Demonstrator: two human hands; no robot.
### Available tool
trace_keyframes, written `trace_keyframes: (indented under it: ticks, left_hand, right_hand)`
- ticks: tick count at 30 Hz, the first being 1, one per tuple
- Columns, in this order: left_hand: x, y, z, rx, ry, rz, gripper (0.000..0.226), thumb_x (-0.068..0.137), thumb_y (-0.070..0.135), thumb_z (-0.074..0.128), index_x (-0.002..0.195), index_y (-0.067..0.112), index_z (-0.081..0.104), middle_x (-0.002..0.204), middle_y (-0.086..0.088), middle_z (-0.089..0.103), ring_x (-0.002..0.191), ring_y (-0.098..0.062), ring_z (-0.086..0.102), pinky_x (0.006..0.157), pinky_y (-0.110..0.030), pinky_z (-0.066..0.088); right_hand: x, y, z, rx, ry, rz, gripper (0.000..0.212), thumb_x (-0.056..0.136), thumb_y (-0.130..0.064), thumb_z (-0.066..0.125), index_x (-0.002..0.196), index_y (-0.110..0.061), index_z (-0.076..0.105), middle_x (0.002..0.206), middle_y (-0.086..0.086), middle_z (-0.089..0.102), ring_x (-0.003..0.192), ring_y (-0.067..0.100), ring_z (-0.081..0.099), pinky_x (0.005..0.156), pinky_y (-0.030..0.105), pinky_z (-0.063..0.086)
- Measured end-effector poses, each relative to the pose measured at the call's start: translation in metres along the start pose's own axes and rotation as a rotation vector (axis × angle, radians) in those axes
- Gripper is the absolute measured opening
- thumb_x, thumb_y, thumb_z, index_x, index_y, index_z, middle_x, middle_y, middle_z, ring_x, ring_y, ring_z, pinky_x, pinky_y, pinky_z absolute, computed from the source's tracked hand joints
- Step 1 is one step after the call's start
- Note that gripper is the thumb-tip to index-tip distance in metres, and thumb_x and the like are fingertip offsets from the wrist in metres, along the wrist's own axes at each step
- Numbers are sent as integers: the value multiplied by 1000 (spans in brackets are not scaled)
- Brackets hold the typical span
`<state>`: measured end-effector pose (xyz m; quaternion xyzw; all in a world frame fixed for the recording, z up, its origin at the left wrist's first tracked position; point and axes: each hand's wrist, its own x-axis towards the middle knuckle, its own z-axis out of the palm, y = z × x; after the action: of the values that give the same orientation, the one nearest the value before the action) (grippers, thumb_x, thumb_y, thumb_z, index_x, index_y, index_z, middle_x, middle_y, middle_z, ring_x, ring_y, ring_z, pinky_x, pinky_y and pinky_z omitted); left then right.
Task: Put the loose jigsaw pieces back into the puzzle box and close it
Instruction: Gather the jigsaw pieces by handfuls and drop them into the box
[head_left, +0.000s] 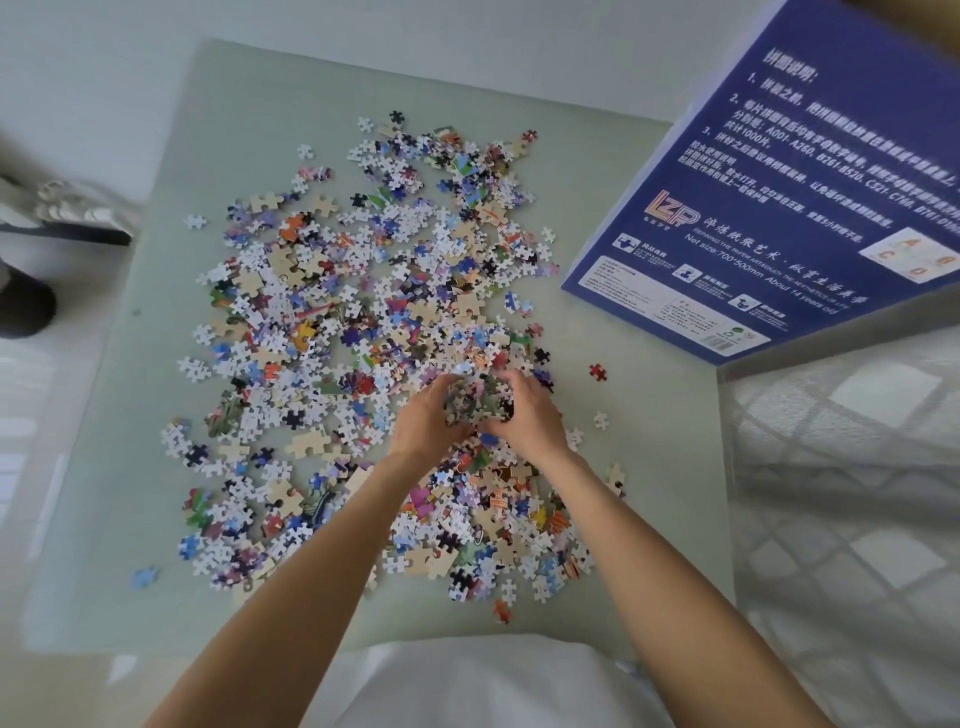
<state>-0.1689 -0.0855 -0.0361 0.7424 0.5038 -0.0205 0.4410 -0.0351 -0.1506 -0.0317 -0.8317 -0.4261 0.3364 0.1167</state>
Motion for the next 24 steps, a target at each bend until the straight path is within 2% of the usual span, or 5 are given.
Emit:
trace_keyframes:
  ticks: [5,12,16,19,24]
  left_hand:
    - [0,-5,-10,-18,-1,18,55,79,20,72,129,18,47,111,-11,66,86,-24,65,78,-34,54]
    - [-1,-6,-18,43,82,56,41,86,24,63,126,21,53,112,-9,67,63,-15,60,68,-29,56]
    - [-5,-3,-27,101,100,71,37,88,25,61,125,24,55,112,-6,67,57,-10,55,65,-24,52]
    - [-10,-1,-37,149,105,104,37,88,26,62,125,27,55,113,-4,67,62,-12,62,71,-27,55]
    - [-18,4,-56,259,90,220,34,89,24,60,123,27,58,105,2,70,77,-12,67,79,-31,56]
  right_hand:
    - [0,-2,-3,17,35,-40,44,77,-29,74,116,-19,56,126,0,57,116,22,51,84,27,37]
    - [-2,0,-15,87,45,-44,40,79,-25,73,117,-18,61,129,1,58,116,19,56,99,31,40]
    - [-9,2,-25,89,50,-46,38,82,-23,71,118,-16,61,127,4,59,78,5,58,92,34,47]
    - [-14,4,-35,35,1,-59,35,83,-21,69,115,-12,60,128,8,57,112,23,56,95,31,40]
    - [-31,2,-68,2,-28,-166,31,81,-19,71,110,-13,62,127,6,57,118,21,53,99,26,33]
